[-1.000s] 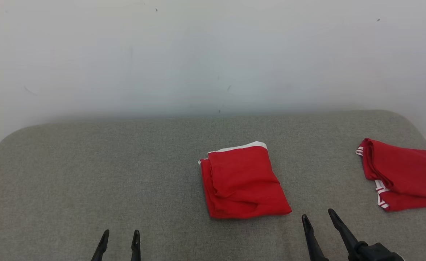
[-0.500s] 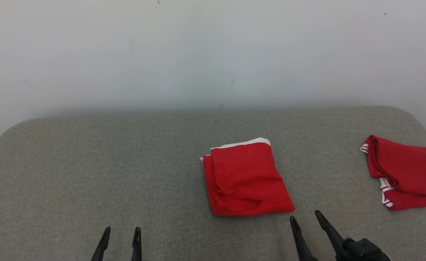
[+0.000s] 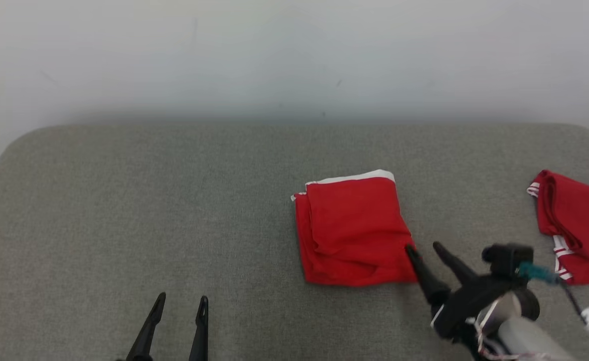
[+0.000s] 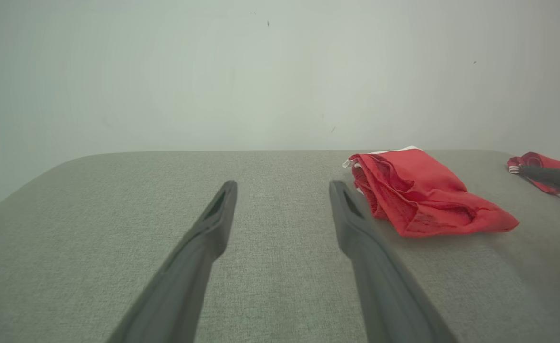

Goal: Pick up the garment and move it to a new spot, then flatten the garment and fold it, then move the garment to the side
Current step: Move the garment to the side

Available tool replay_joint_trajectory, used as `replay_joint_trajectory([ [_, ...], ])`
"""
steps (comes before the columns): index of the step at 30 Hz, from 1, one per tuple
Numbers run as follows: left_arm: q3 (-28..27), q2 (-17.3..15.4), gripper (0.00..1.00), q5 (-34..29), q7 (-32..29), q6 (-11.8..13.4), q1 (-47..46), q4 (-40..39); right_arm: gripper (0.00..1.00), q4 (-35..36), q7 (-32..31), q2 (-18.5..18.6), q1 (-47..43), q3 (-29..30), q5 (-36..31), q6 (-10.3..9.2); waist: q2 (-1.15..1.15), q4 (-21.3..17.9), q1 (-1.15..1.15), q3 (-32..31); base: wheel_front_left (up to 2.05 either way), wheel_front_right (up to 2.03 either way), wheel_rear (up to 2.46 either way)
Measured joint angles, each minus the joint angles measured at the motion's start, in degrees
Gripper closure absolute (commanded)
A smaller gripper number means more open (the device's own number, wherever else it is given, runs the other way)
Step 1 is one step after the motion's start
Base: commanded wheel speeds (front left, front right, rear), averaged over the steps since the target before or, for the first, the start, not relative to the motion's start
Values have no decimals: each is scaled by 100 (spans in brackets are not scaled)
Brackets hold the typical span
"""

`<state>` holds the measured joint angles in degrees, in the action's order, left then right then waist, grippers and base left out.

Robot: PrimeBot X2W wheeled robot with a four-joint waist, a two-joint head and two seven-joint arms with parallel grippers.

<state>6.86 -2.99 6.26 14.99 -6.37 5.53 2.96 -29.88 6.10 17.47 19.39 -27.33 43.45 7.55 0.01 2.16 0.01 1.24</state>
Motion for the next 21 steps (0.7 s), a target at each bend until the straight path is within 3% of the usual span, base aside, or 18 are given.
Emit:
replay_joint_trajectory([
  [11, 210, -3, 0, 4, 4, -77, -508, 14, 0, -261, -1914, 853, 1144, -353, 2063, 0, 0, 219, 1, 679, 0, 0, 0],
  [21, 386, -3, 0, 81, 4, -113, -986, 110, 0, -717, -2858, 1122, 1847, -367, 2641, 0, 0, 463, 1, 1301, 0, 0, 0],
])
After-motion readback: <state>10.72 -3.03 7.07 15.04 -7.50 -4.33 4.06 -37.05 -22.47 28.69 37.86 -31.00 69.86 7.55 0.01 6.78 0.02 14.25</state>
